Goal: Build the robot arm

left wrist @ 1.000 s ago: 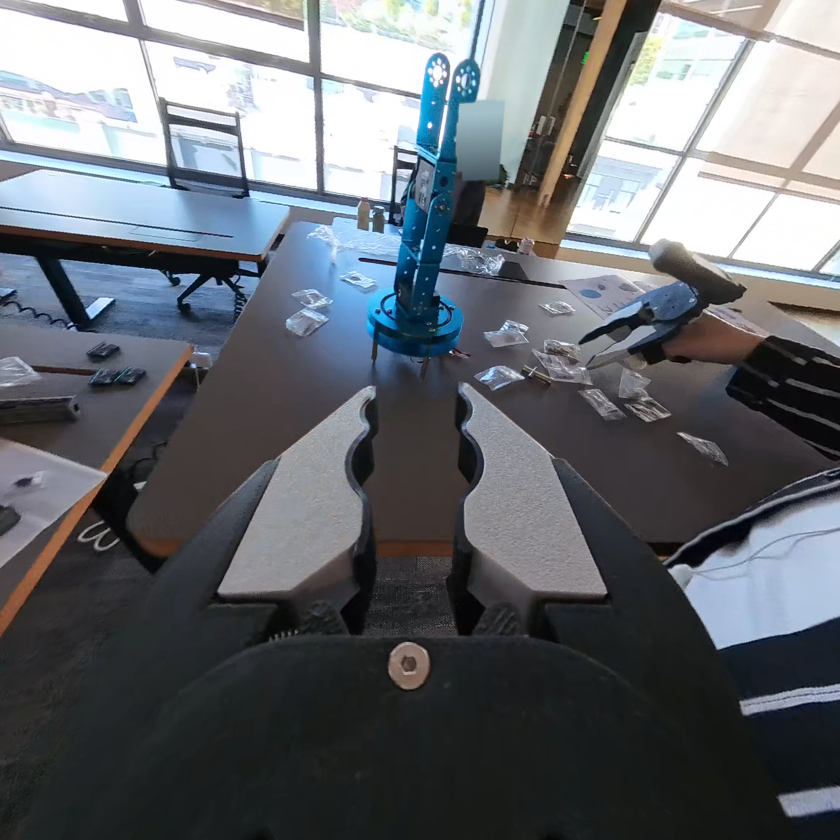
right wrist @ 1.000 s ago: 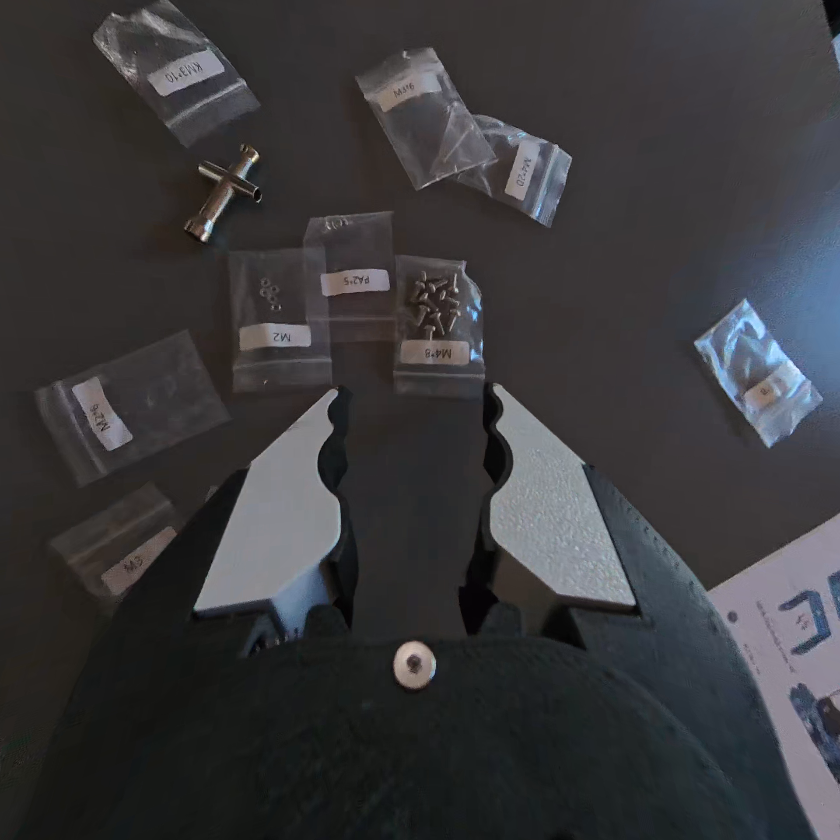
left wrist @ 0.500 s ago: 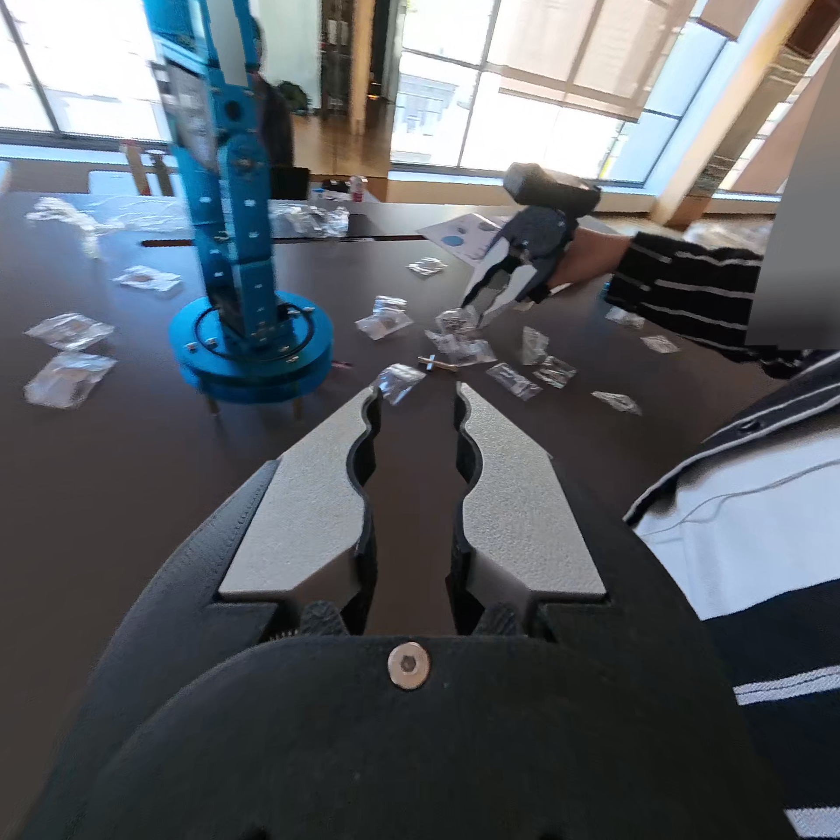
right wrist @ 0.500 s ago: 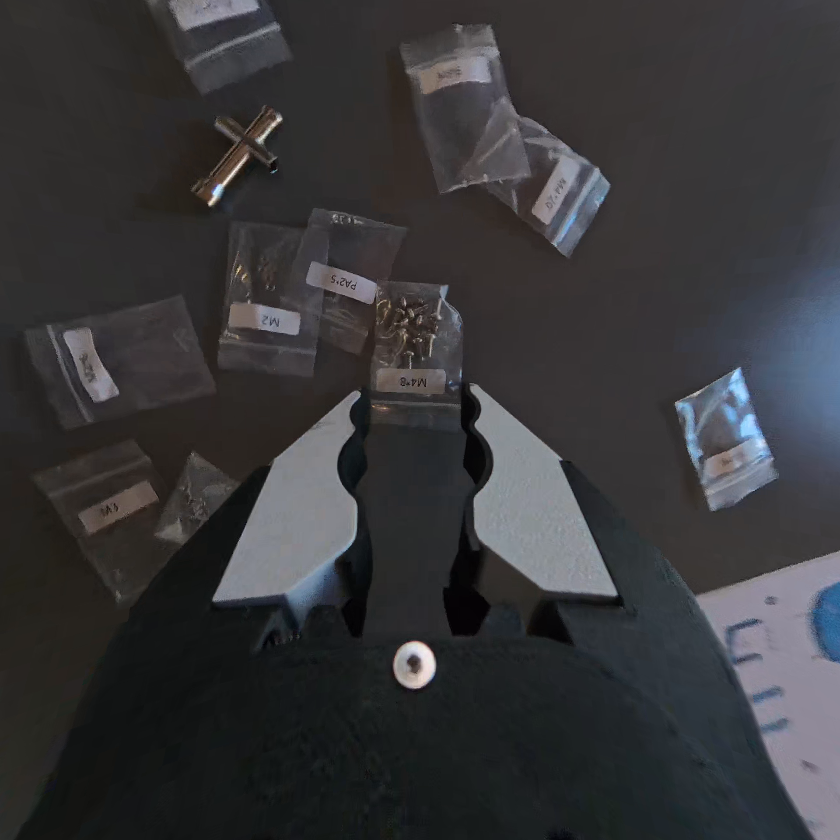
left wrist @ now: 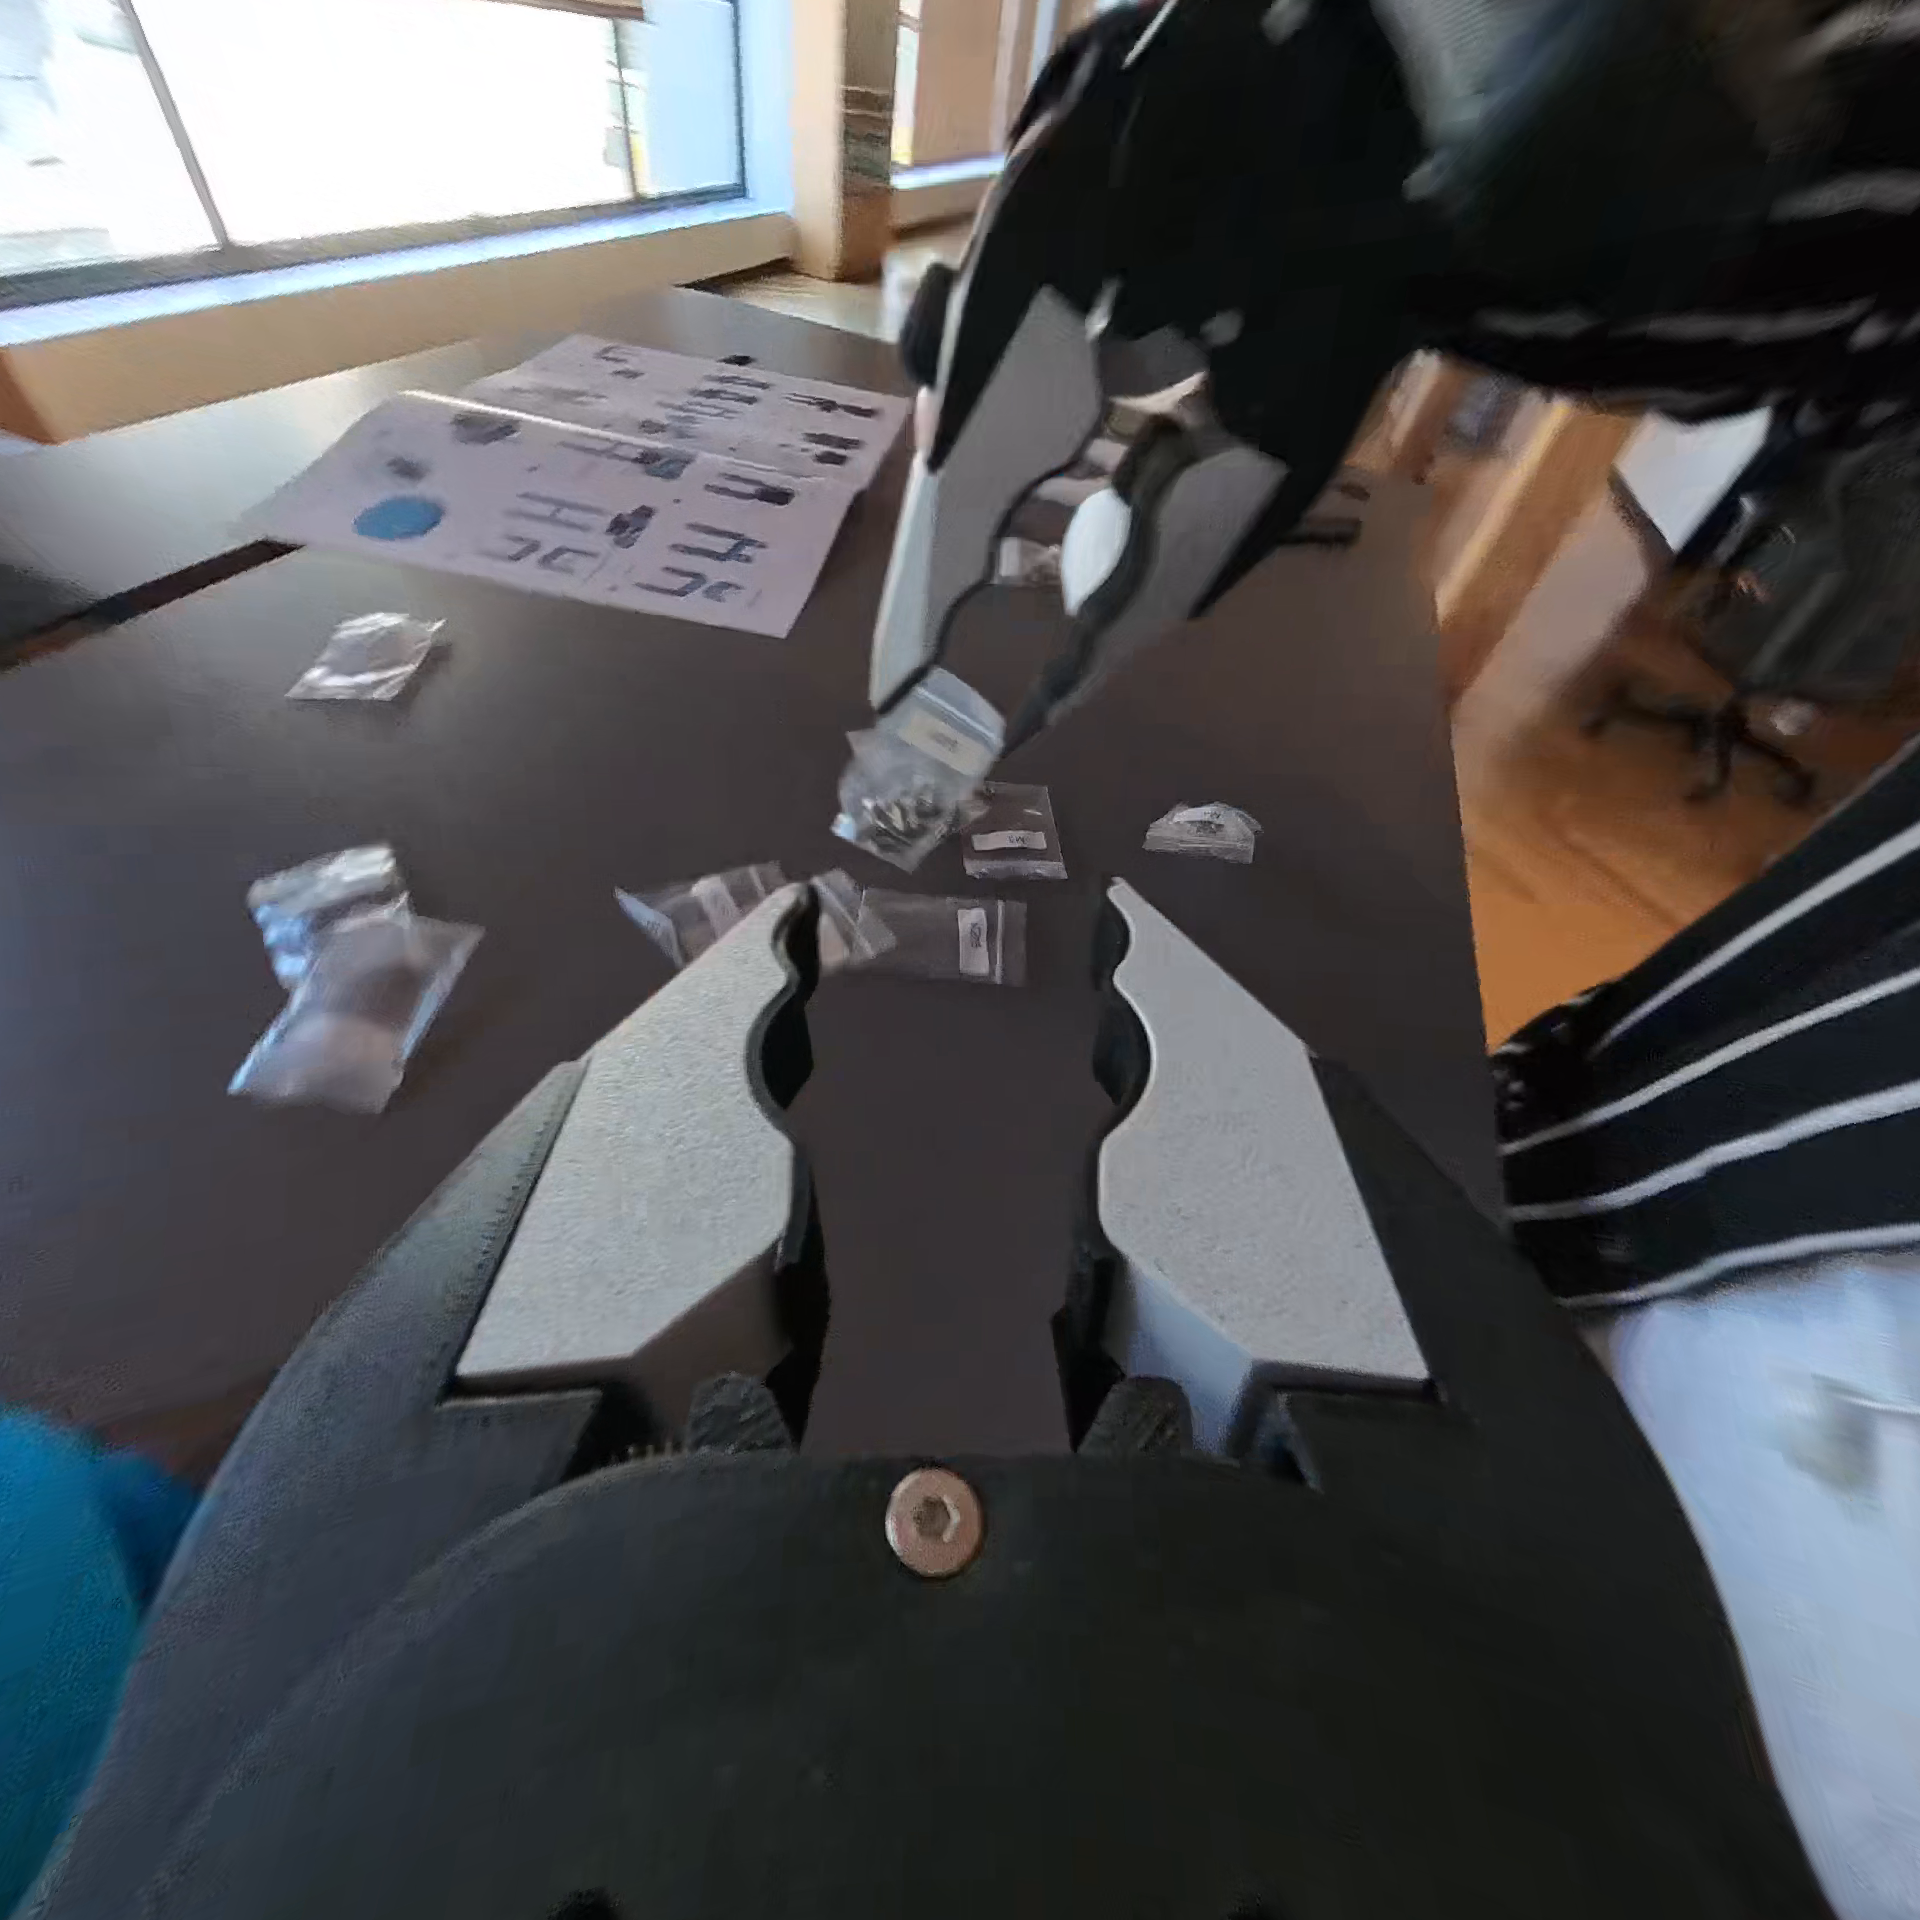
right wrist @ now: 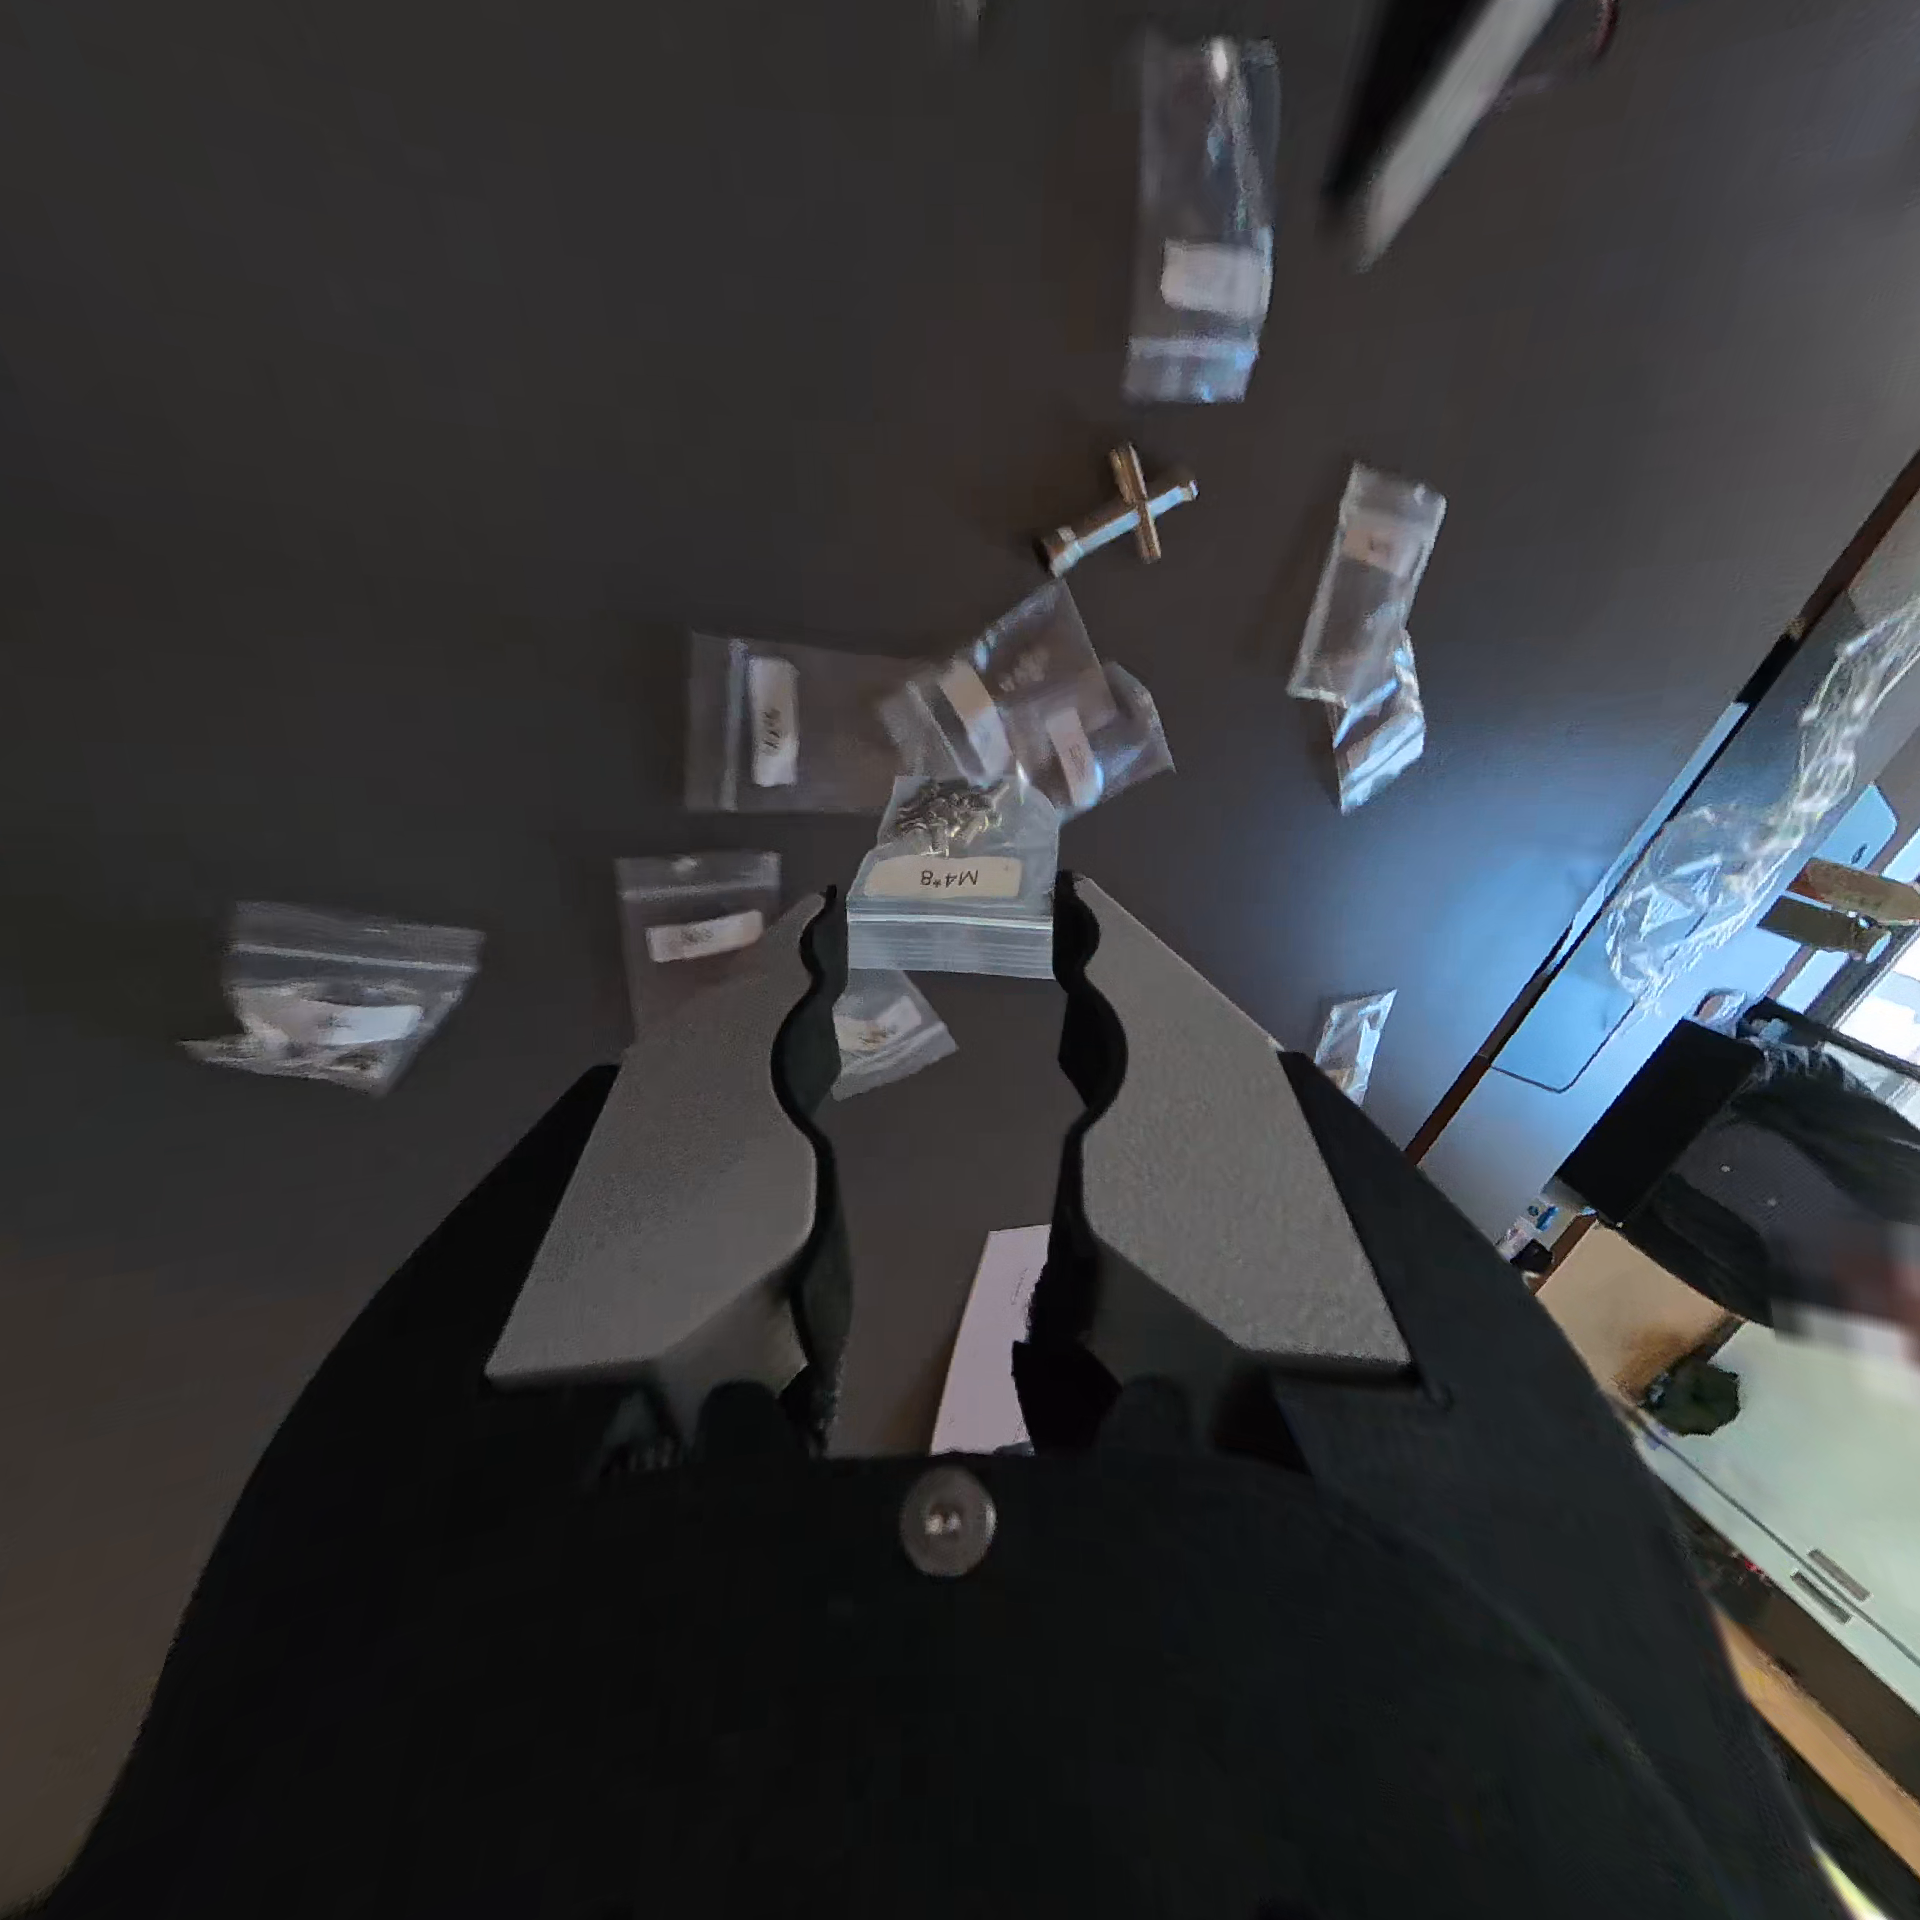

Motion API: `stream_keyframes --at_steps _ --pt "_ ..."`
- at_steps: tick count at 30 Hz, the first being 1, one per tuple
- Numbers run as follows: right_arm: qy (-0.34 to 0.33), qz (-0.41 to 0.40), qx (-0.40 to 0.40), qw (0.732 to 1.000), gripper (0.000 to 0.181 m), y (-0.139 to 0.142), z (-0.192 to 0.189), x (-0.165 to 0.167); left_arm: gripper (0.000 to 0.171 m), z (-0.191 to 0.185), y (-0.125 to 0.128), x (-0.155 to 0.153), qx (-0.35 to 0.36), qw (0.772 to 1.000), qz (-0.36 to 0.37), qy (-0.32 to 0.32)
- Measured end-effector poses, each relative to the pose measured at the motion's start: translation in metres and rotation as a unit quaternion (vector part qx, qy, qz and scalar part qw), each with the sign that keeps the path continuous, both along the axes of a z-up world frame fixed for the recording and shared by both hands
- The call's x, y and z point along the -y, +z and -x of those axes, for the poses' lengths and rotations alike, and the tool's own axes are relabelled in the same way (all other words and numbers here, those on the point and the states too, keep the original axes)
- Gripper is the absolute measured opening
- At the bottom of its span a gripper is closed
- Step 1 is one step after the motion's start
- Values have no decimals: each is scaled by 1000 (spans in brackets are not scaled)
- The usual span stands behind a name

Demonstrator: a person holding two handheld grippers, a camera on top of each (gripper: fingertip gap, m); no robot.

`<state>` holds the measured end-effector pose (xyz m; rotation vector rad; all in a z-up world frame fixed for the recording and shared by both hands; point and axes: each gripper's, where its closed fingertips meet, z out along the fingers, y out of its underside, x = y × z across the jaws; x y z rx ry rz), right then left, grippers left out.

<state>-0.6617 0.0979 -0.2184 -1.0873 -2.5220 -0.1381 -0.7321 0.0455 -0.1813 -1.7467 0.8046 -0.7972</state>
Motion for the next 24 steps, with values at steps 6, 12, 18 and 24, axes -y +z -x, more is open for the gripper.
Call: stream_keyframes --at_steps 6,12,18,24 --pt "58 -29 15 998 39 21 19 68 47 -50 -6 7 -1 979 6 -205" --pt "81 -47 10 996 40 15 34 101 13 -50 -19 50 -3 947 58 -317" --pt "17 -23 -109 994 40 11 42 104 12 -46 -21 53 38 947 131 -289" --pt "-35 -73 -205 975 27 20 15 84 0 -66 -41 39 4 948 167 -269"
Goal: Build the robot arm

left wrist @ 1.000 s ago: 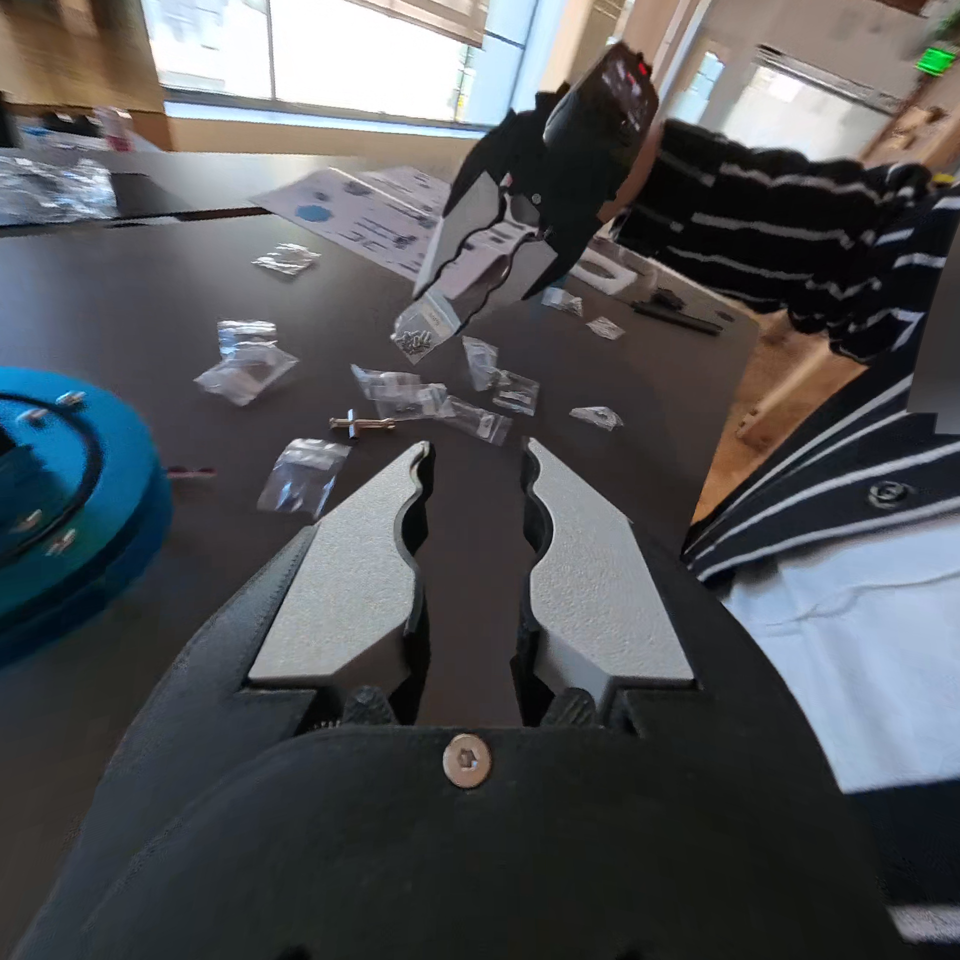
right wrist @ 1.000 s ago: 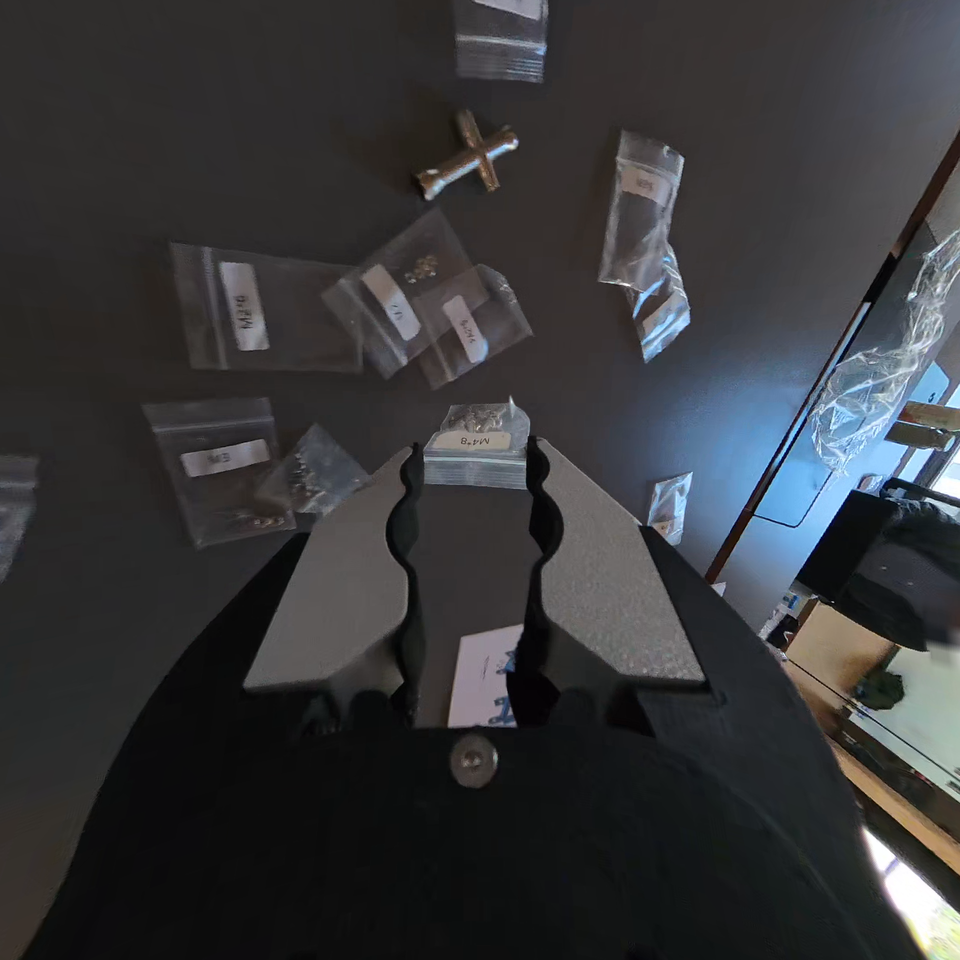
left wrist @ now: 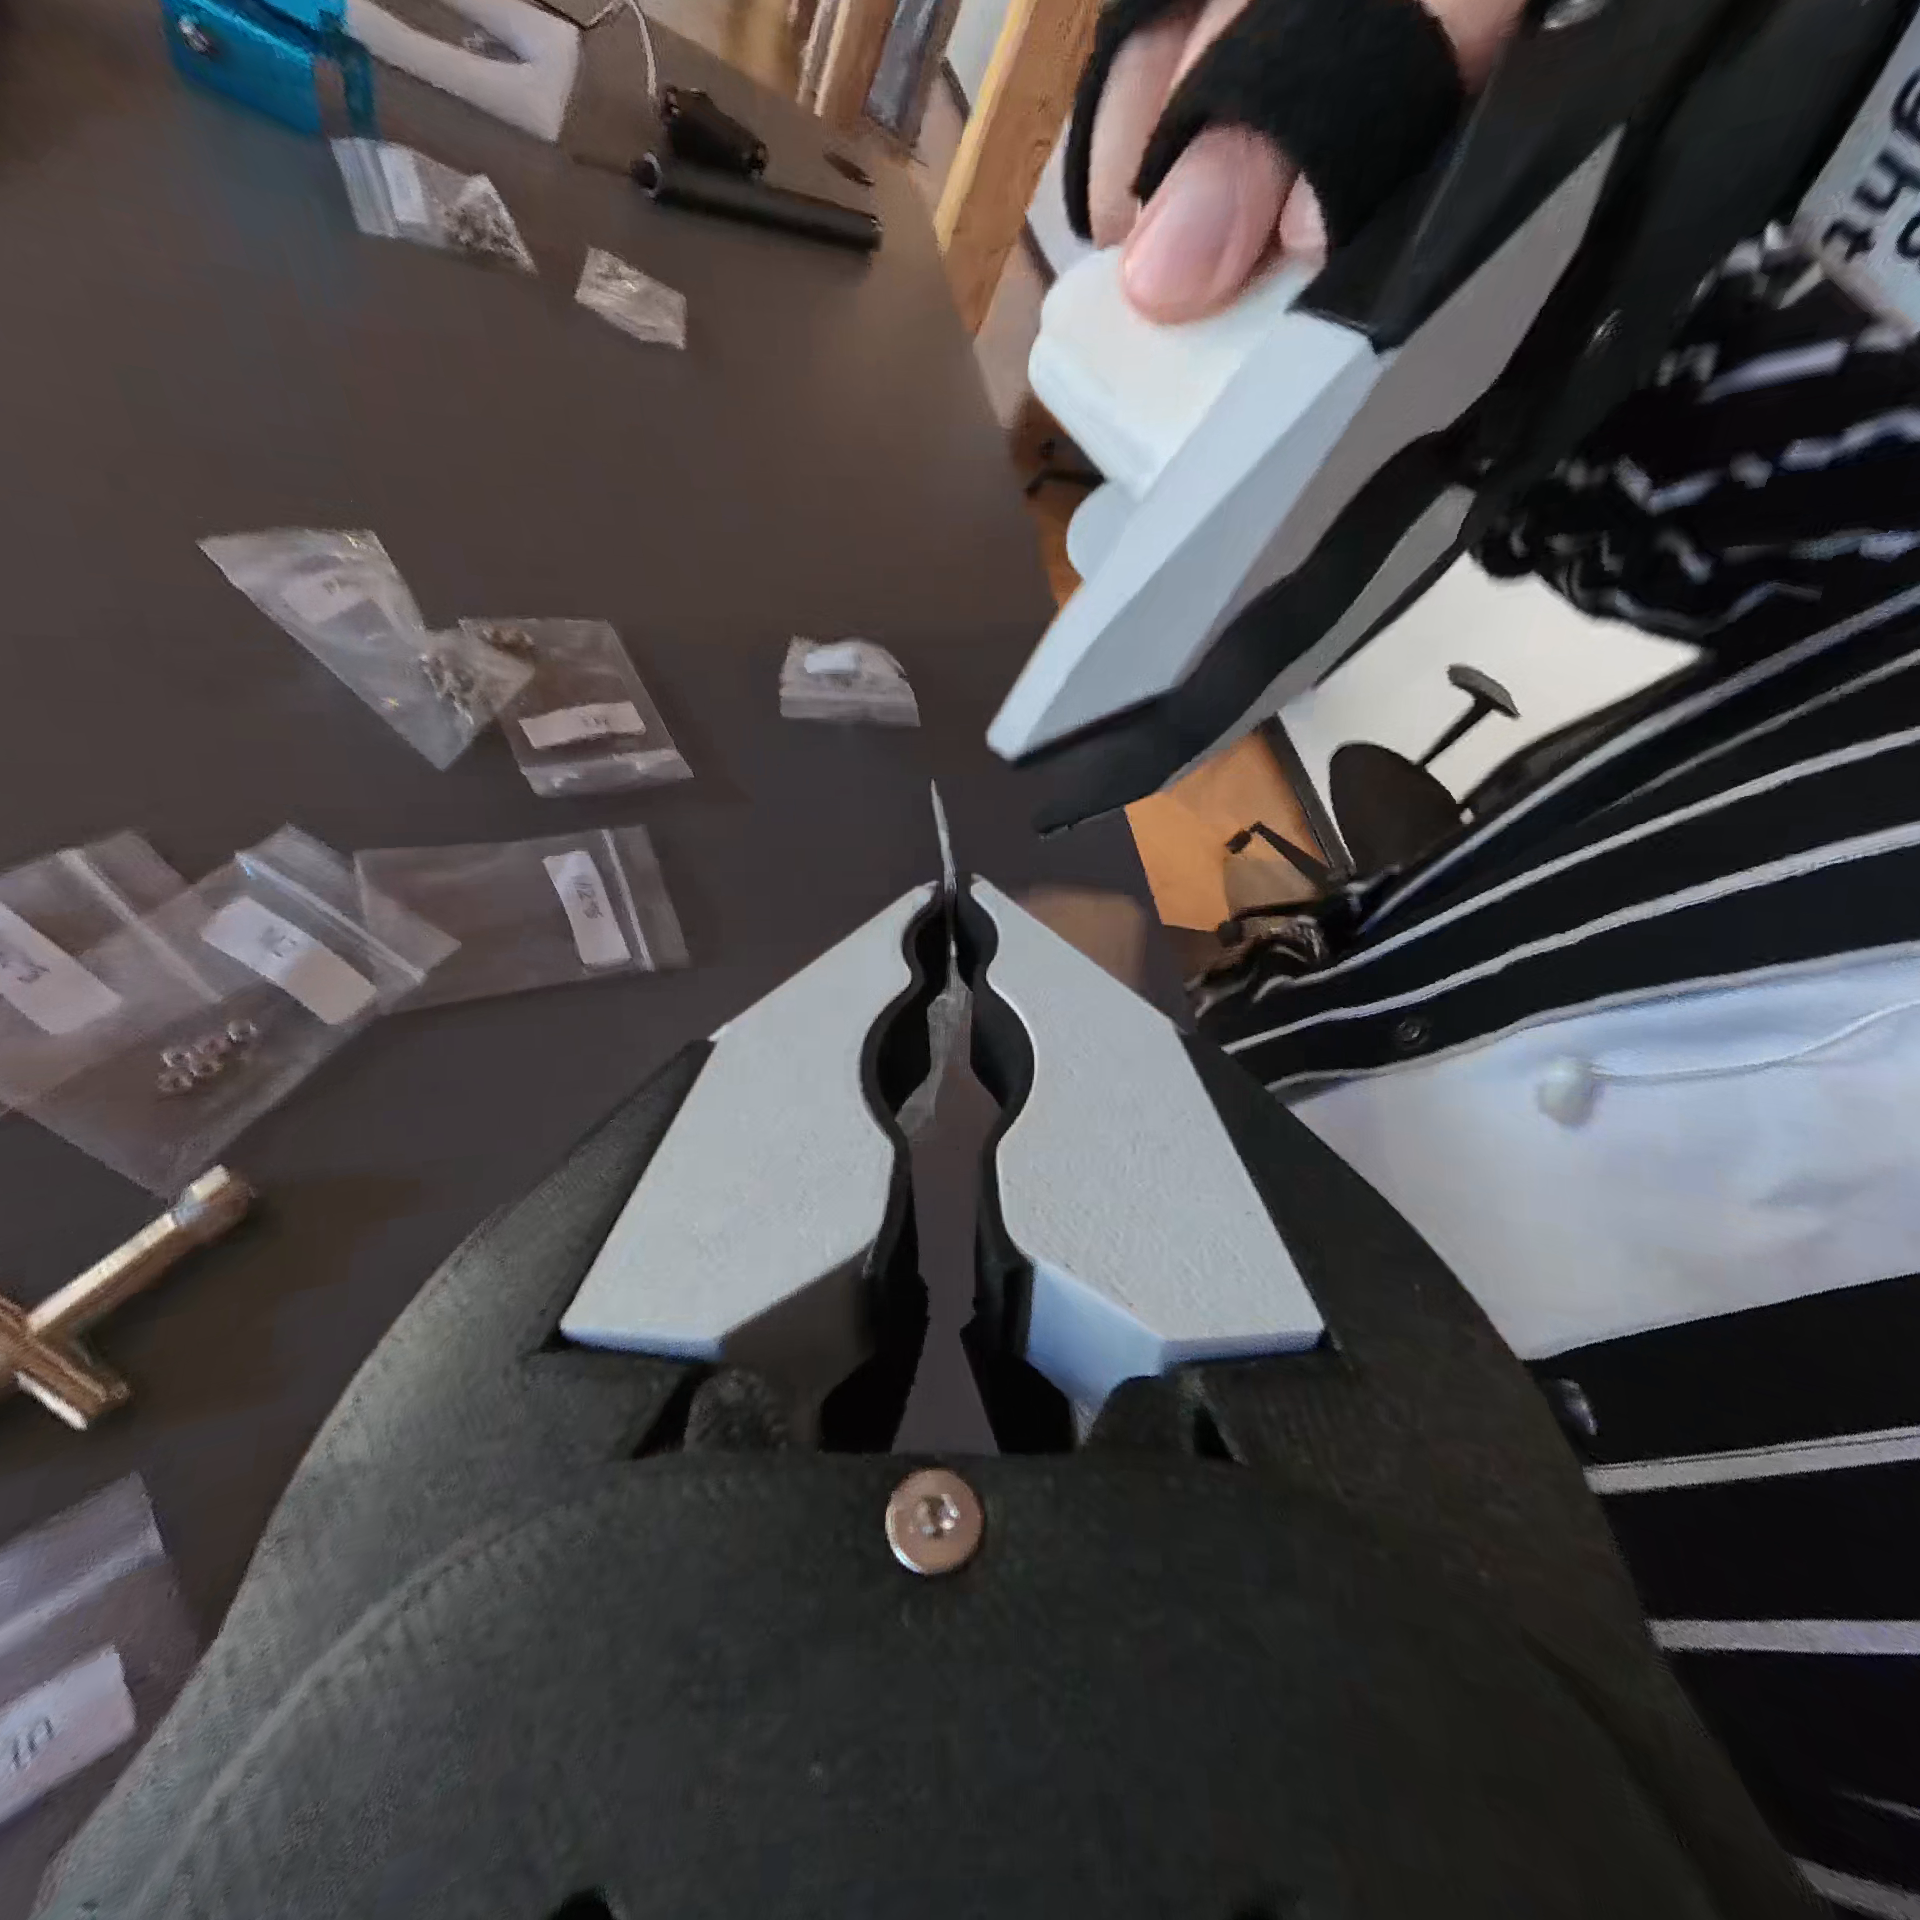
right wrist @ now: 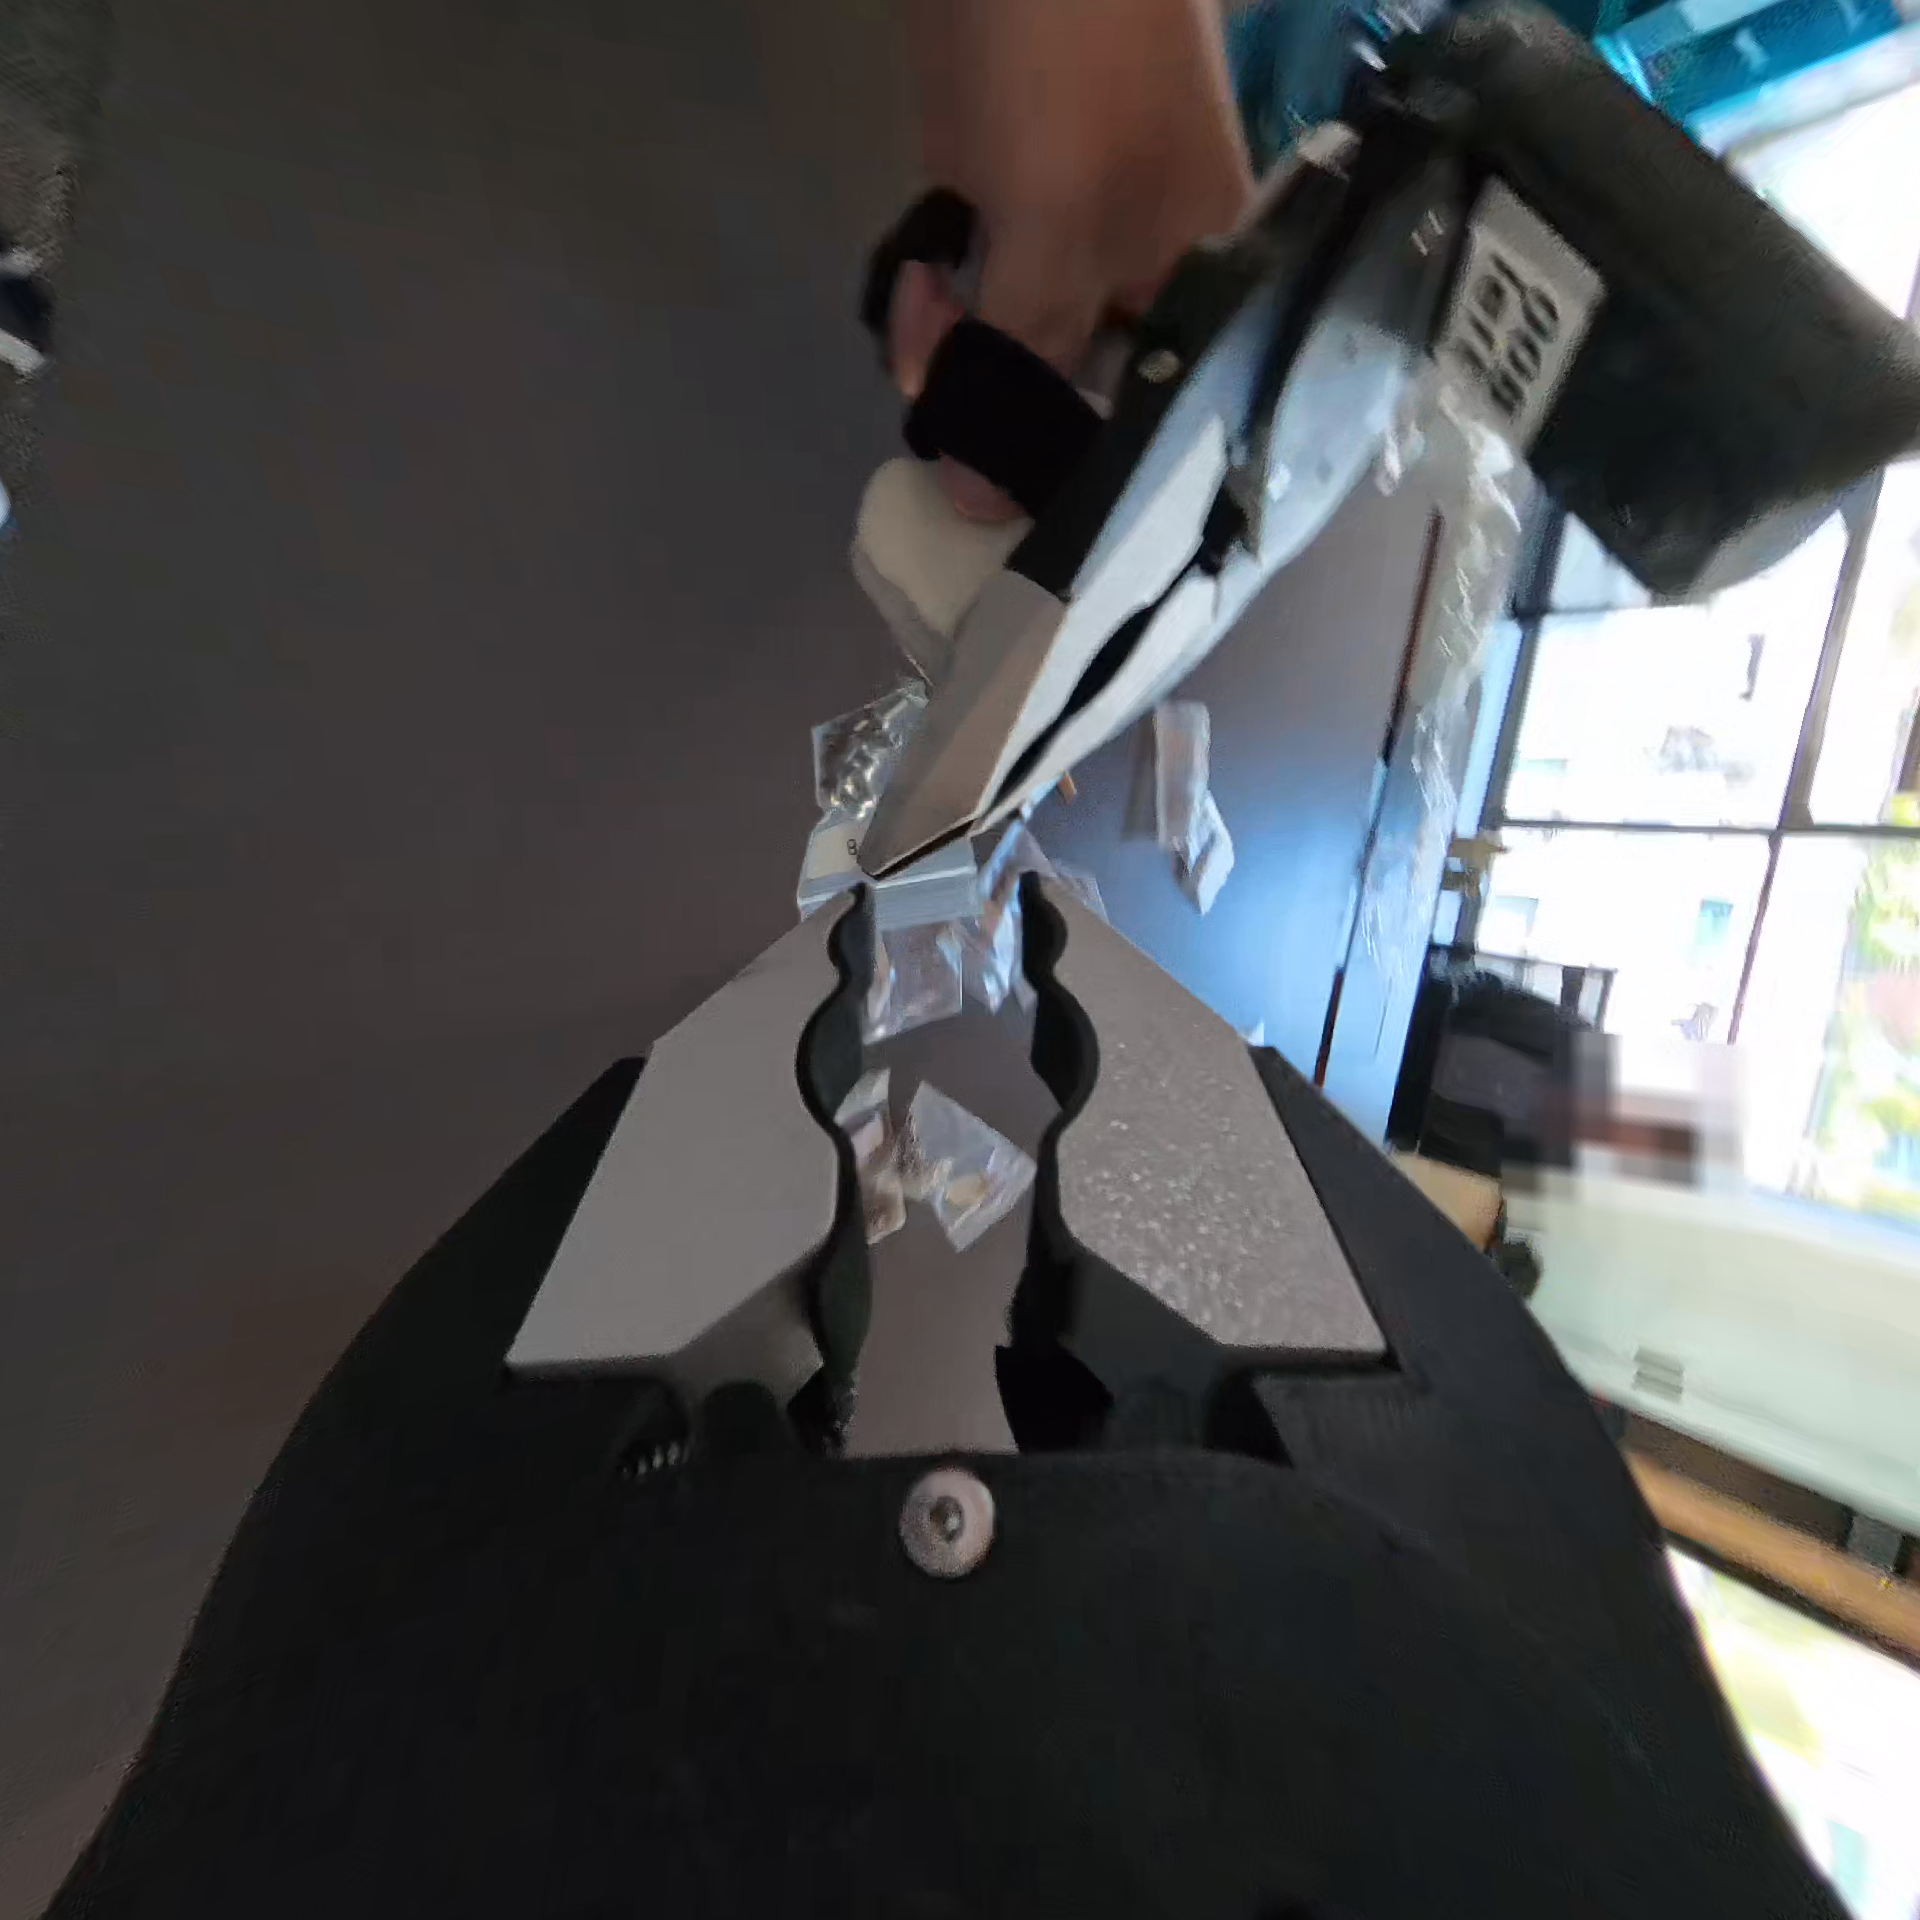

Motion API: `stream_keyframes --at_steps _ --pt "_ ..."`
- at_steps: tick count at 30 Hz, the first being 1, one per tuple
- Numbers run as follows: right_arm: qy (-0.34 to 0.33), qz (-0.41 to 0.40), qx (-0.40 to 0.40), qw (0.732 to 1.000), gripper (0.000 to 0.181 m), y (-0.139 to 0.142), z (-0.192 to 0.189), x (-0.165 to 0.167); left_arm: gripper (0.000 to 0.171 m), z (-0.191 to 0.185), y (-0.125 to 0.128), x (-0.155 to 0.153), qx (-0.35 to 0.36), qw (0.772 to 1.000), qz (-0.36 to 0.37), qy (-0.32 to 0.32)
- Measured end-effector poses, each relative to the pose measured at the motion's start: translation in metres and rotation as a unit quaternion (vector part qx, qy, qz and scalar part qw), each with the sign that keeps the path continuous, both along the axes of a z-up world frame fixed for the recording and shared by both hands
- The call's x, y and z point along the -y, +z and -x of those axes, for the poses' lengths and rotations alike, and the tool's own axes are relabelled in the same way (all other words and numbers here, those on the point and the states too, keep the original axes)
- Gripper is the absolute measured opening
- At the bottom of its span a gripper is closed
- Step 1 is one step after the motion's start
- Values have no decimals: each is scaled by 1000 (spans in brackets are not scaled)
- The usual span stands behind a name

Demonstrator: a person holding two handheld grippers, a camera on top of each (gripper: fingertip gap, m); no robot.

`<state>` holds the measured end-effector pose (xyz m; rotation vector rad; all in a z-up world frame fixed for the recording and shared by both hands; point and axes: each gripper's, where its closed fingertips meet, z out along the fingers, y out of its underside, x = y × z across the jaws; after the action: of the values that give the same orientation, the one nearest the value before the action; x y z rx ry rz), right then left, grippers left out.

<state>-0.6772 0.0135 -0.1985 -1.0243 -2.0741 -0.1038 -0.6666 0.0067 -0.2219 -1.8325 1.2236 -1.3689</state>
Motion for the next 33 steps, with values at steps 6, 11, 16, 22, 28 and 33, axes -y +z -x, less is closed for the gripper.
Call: stream_keyframes --at_steps 6,11,16,22,28,33 --pt "-178 272 -336 884 48 51 -87 -21 0 -71 79 -37 125 987 11 95" --pt "-144 476 -413 762 35 70 -183 -14 0 -185 123 -37 186 975 -30 115" --pt "-88 544 -417 723 4 83 -306 -1 0 -312 138 -21 259 960 -4 105" --pt "-74 586 -419 689 16 73 -412 -24 0 -420 118 -44 252 958 39 128" --pt "-30 689 -402 602 20 63 -465 -75 0 -465 103 -96 237 953 12 185" --pt "-37 689 -375 619 23 66 -520 -121 0 -509 102 -145 230 949 15 217"
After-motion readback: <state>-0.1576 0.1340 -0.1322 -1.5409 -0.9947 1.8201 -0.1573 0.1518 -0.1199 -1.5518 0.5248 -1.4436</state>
